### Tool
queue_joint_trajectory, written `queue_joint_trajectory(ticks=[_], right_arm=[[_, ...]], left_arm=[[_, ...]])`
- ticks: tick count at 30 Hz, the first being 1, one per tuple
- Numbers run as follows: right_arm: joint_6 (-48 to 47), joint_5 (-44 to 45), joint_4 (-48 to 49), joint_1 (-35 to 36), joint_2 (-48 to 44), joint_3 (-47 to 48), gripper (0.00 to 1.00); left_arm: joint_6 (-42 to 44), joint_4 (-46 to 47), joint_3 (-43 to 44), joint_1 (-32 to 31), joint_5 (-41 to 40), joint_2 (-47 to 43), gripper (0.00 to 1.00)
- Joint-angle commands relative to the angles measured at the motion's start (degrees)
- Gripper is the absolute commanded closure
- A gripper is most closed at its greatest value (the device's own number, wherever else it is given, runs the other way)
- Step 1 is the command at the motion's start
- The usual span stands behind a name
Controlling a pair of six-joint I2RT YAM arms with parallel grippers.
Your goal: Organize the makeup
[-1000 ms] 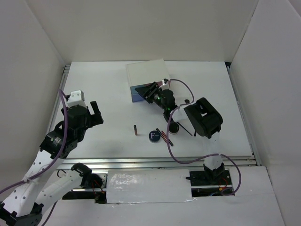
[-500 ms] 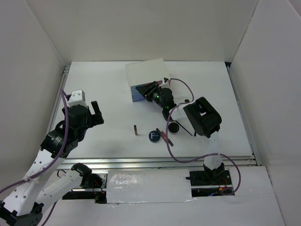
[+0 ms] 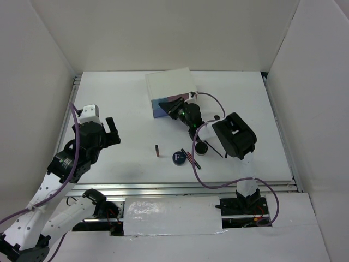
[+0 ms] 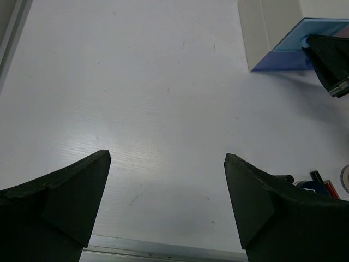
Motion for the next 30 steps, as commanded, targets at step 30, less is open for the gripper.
queue_joint_trajectory(ticks=[30], right_arm=[[1.93,2.75,19.66,3.87,-20.24,-31.39,0.77]], left_arm=[[0.38,1.74,0.06,-0.26,-0.7,-0.98,0.01]])
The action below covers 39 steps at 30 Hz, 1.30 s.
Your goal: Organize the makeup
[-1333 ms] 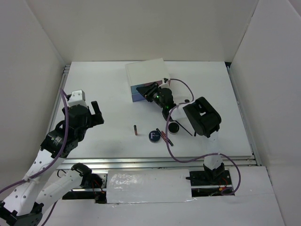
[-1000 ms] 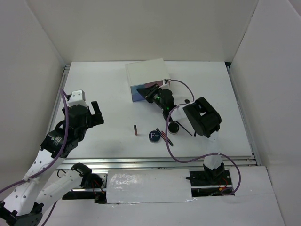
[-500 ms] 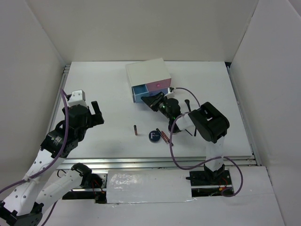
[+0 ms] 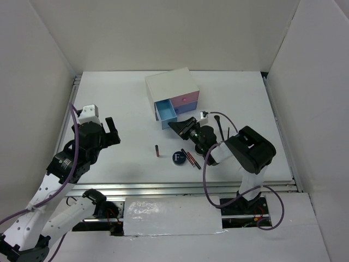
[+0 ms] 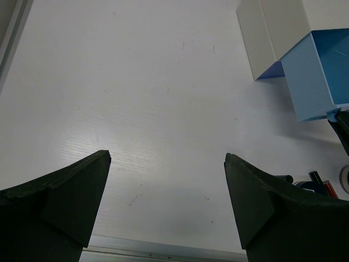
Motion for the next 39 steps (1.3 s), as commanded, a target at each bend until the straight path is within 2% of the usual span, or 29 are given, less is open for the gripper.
queue_joint_trajectory(ticks=[1,2,5,6,8,9,11,12,13,18,24,27,33,37,39], right_arm=[[-0.39,1.16,5.25,0.57,-3.98,-1.27,0.76],[-0.57,1.16,4.47,0.66,-4.59,-1.36,0.75],[-0.92,0.81,3.76,0.66,-4.77,-1.1,0.63],[-1.1,0.63,3.58,0.66,-4.69,-0.92,0.51],[-0.92,0.28,3.49,0.66,-4.69,-0.57,0.37],[-1.01,0.28,3.58,0.83,-4.69,-0.57,0.25],[-0.92,0.54,3.67,0.92,-4.95,-0.92,0.17],[-0.92,0.72,3.75,1.01,-5.12,-1.27,0.06],[-0.92,0.89,3.75,1.01,-5.56,-1.62,0.0],[-1.18,1.42,5.07,1.01,-8.02,-5.13,0.0],[-3.38,0.11,4.64,1.18,-16.7,-10.58,0.0],[-6.1,-0.95,-0.88,1.36,-23.02,-11.73,0.0],[-16.46,1.33,-20.91,4.08,-36.99,-10.77,0.0],[-25.59,8.78,-38.73,9.26,-44.4,-7.34,0.0],[-27.37,10.99,-42.11,11.9,-46.95,-6.11,0.0]], left_arm=[[0.42,1.85,0.06,-0.26,-0.64,-0.72,0.01],[0.42,1.76,0.06,-0.18,-0.64,-0.72,0.01],[0.42,1.67,0.06,-0.18,-0.72,-0.72,0.01],[0.42,1.76,0.06,-0.18,-0.73,-0.63,0.01],[0.34,1.58,0.06,-0.26,-0.81,-0.63,0.01],[0.34,1.58,0.06,-0.18,-0.81,-0.63,0.01],[0.34,1.58,0.06,-0.18,-0.9,-0.54,0.01],[0.34,1.58,0.06,-0.18,-0.81,-0.45,0.01],[0.34,1.58,0.06,-0.18,-0.81,-0.37,0.01],[0.16,1.32,0.23,-0.18,-0.99,0.16,0.01],[0.16,1.23,0.23,-0.18,-1.08,0.08,0.01],[0.16,1.32,0.23,-0.18,-0.9,-0.01,0.01],[-0.02,0.97,0.32,-0.18,-1.25,-0.1,0.0],[-0.1,1.05,0.14,-0.18,-1.34,-0.45,0.01],[-0.1,0.97,0.14,-0.18,-1.34,-0.45,0.01]])
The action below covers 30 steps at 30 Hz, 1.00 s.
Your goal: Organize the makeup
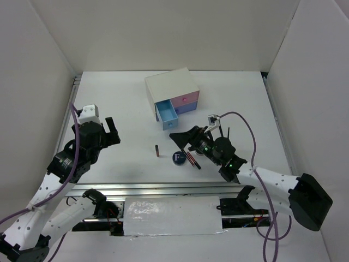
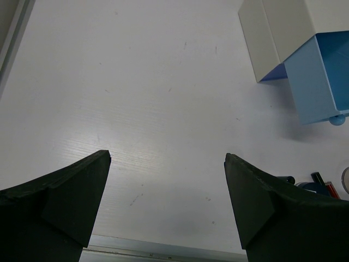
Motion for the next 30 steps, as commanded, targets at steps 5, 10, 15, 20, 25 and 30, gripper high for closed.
queue_joint_trajectory(ticks=[5,10,15,20,25,30], right_arm=[[-11.72,12.25,-20.62,8.01,-4.44,5.63,0.01],[-17.34,22.17,-33.36,17.41,3.37,16.15,0.06],[-18.41,34.66,-42.34,25.68,17.52,27.76,0.07],[-16.74,39.67,-46.21,28.15,29.65,34.9,0.09],[-15.15,42.76,-46.66,28.06,35.46,38.95,0.15],[-14.89,41.8,-45.78,26.13,38.1,40.45,0.15]], left_arm=[[-0.26,0.86,0.14,-0.26,-1.15,-0.76,0.01],[-0.08,0.94,0.06,-0.27,-0.97,-0.76,0.01],[-0.26,0.51,0.23,-0.62,-1.32,-0.23,0.0],[-0.35,0.5,0.14,-1.84,-1.58,-0.14,0.01],[-0.35,0.24,0.23,-2.99,-1.67,0.12,0.01],[-0.17,0.24,0.32,-3.6,-1.58,0.38,0.01]])
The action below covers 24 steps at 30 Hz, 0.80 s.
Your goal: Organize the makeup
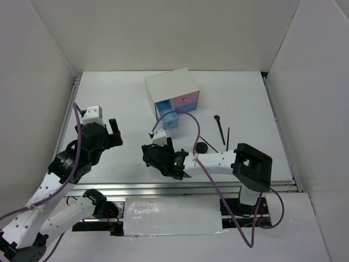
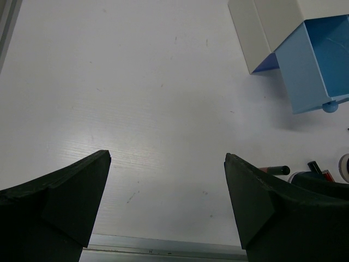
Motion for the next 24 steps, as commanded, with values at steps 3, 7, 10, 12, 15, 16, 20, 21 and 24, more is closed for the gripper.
queue_joint_trajectory(ticks=[3,7,10,12,15,16,20,21,24], right_arm=[[-0.6,2.15,2.21,-2.4,2.02,3.2,0.21],[-1.22,1.17,3.53,-3.72,3.16,3.38,0.28],[-1.22,1.08,3.53,-3.72,4.66,3.82,0.33],[-1.74,0.65,6.15,-3.72,4.92,3.64,0.38],[-2.88,0.56,7.92,-3.81,5.45,3.2,0.42],[-3.15,0.56,8.18,-3.72,5.71,3.2,0.42],[-5.34,1.08,10.38,-3.81,6.15,3.2,0.43],[-5.7,1.08,10.38,-3.98,6.42,3.81,0.47],[-5.79,1.61,9.51,-4.07,7.3,4.87,0.62]], left_arm=[[-0.1,0.7,0.32,-0.61,-0.86,0.1,0.01],[-0.11,0.7,0.23,-0.87,-1.04,0.1,0.01],[-0.19,0.44,0.32,-1.05,-1.39,0.19,0.01],[-0.28,0.44,0.32,-1.14,-1.39,0.1,0.01],[-0.19,0.53,0.32,-1.23,-1.3,0.19,0.0],[-0.19,0.44,0.32,-1.31,-1.3,0.36,0.01],[-0.19,0.35,0.41,-1.4,-1.39,0.63,0.01],[-0.19,0.35,0.41,-1.4,-1.39,0.71,0.01],[-0.19,0.35,0.41,-1.49,-1.39,0.89,0.01]])
